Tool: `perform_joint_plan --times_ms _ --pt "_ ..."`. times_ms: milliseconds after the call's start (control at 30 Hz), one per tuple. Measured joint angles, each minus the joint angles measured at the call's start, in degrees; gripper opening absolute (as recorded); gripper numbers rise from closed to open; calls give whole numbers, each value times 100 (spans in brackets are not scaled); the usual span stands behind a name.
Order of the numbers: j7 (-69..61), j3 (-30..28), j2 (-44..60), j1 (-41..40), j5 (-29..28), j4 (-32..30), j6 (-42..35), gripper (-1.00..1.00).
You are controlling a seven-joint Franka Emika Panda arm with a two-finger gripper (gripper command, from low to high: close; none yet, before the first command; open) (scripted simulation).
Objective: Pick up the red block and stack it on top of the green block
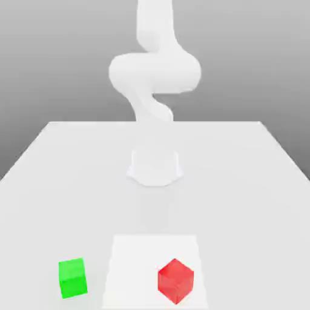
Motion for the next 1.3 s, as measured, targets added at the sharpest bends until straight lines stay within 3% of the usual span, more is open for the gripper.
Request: perform_joint_plan --times_ms 500,800,967,1000,1300 --pt "-2737 -687 3167 1048 619 -742 1273 0" --pt "-3859 -665 4964 1172 342 -1173 2084 0" --pt "-4145 -423 5994 992 577 -1068 2900 0" --pt "-4173 -383 6111 960 616 -1051 2995 -100" --pt "-4073 -471 5774 1022 475 -1103 2709 -100"
